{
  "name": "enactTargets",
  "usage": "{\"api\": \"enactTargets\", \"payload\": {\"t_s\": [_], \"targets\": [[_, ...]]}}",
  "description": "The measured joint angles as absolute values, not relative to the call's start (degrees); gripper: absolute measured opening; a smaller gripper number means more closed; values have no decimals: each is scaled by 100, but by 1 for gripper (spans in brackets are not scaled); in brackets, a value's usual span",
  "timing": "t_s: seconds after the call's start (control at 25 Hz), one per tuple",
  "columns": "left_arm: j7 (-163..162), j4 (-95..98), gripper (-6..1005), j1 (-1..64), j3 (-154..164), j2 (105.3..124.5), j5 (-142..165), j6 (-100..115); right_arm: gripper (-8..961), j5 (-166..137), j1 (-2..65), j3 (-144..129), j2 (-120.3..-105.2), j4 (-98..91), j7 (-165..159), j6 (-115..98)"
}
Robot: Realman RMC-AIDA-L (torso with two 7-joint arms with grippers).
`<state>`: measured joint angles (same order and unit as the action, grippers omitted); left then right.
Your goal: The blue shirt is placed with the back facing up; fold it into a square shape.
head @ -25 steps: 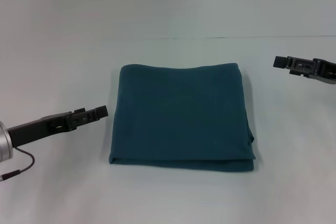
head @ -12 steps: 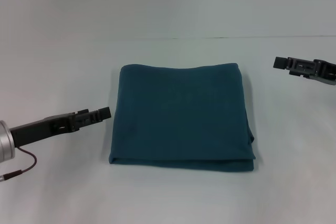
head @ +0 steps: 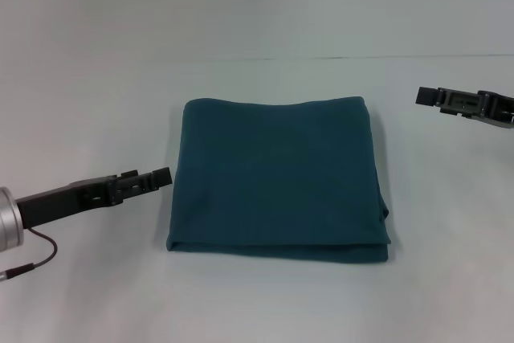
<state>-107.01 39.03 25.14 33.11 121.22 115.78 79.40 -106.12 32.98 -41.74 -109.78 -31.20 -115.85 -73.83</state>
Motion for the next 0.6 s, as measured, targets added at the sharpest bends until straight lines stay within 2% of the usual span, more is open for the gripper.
{"api": "enactTargets", "payload": {"t_s": [0.6], "targets": [[-10910,3898,938,2669,3402,12088,12300,8124,924,-10618,3308,-4165,-10977,-3120,-11598,-7354]]}}
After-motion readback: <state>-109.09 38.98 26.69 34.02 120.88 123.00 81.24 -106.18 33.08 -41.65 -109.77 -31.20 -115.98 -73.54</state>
